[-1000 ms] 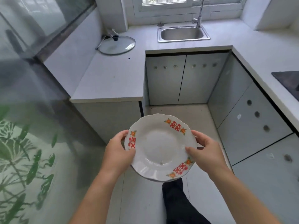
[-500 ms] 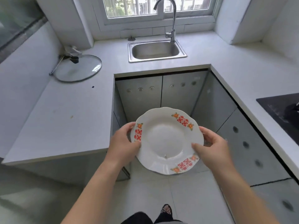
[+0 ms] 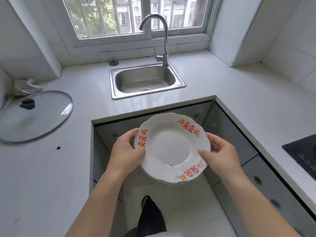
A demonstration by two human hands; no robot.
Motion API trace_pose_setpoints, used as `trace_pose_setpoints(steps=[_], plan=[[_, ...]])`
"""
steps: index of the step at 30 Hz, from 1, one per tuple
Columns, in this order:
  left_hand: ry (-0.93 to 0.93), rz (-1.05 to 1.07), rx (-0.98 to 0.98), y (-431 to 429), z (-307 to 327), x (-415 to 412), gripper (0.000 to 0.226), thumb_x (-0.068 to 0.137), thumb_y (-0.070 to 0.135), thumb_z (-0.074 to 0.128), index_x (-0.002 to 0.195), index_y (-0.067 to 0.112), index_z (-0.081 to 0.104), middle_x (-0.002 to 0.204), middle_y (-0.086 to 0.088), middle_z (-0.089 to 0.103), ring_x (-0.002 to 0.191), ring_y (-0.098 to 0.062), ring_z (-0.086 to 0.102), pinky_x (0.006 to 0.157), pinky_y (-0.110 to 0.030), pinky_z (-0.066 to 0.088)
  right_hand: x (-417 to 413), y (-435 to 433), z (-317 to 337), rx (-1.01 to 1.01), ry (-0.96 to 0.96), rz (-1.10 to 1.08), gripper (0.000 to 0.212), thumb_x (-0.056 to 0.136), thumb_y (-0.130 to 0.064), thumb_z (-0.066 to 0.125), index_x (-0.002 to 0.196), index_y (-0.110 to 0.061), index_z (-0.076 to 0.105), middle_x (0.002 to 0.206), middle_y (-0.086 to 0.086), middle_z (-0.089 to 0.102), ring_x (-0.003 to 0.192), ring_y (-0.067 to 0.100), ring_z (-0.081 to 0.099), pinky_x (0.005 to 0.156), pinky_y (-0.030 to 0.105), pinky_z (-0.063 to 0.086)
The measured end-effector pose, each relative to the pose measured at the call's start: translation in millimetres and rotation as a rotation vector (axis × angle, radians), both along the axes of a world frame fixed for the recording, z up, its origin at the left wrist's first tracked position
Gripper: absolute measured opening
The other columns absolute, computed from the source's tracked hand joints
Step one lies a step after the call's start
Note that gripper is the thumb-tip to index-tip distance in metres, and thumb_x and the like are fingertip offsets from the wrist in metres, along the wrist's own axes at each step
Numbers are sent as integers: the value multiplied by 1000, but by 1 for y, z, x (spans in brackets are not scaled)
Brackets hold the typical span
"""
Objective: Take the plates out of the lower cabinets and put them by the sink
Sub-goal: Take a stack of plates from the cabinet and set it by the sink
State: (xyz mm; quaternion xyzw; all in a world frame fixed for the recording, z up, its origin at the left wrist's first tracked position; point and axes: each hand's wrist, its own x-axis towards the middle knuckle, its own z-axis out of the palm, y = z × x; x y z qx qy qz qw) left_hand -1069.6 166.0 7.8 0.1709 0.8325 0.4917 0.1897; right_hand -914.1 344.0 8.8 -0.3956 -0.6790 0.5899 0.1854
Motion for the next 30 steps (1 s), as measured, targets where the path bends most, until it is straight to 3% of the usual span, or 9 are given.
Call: trace_pose_setpoints(steps=[5, 9, 13, 15, 19, 22, 25, 28, 30], plan=[[10, -92, 13, 64, 23, -93, 58, 75, 6, 67, 127, 28, 53, 108, 16, 61, 101, -7, 59, 86, -30, 50, -80, 51, 20, -6, 25, -78, 47, 78, 1, 67, 108, -35, 60, 98, -20, 67, 78, 8, 70, 58, 20, 56], [40, -152, -11, 113, 34, -146, 57, 75, 2, 63, 125, 28, 56, 110, 15, 59, 99, -13, 62, 85, -29, 48, -124, 82, 18, -68, 40, -175, 48, 77, 6, 65, 92, -40, 62, 90, -17, 71, 86, 11, 70, 69, 31, 59], [15, -200, 13, 156, 34, -179, 58, 70, -1, 61, 112, 38, 60, 100, 25, 60, 88, -16, 67, 69, -29, 54, -146, 114, 16, -67, 48, -231, 50, 77, 9, 63, 79, -41, 61, 76, -22, 70, 75, 3, 69, 58, 22, 58], [-3, -221, 24, 178, 33, -192, 57, 68, -2, 61, 105, 41, 60, 101, 28, 60, 82, -15, 68, 66, -32, 57, -157, 134, 18, -63, 50, -246, 51, 78, 7, 64, 80, -44, 59, 80, -23, 68, 76, 5, 69, 54, 22, 57], [-16, -262, 12, 230, 24, -224, 57, 66, -5, 61, 114, 25, 63, 102, 22, 63, 93, -8, 65, 82, -36, 55, -184, 182, 11, -83, 29, -281, 45, 78, 5, 65, 95, -37, 60, 87, -21, 66, 80, 9, 69, 59, 29, 59], [39, -307, -32, 282, 19, -255, 58, 65, -2, 60, 117, 25, 62, 102, 12, 67, 96, -15, 65, 78, -31, 55, -214, 227, 3, -110, 19, -309, 48, 77, 2, 68, 109, -33, 58, 91, -18, 65, 84, 10, 67, 61, 31, 59], [65, -329, -67, 342, 18, -284, 59, 65, 2, 59, 117, 31, 61, 106, 14, 65, 86, -18, 67, 72, -38, 58, -246, 284, -4, -102, -1, -323, 42, 75, -9, 74, 107, -33, 61, 95, -16, 65, 88, 10, 65, 61, 29, 59], [98, -320, -79, 406, 19, -310, 56, 65, 0, 60, 114, 27, 62, 98, 17, 63, 86, -17, 67, 77, -40, 57, -275, 348, -3, -82, -37, -349, 44, 75, -12, 75, 114, -28, 61, 107, -10, 65, 95, 15, 64, 64, 29, 58], [106, -306, -99, 446, 21, -324, 54, 66, -2, 62, 114, 22, 62, 87, 18, 61, 83, -16, 66, 75, -33, 56, -290, 390, 0, -98, -43, -352, 46, 76, -9, 74, 118, -25, 60, 109, -8, 65, 98, 17, 64, 67, 32, 59]])
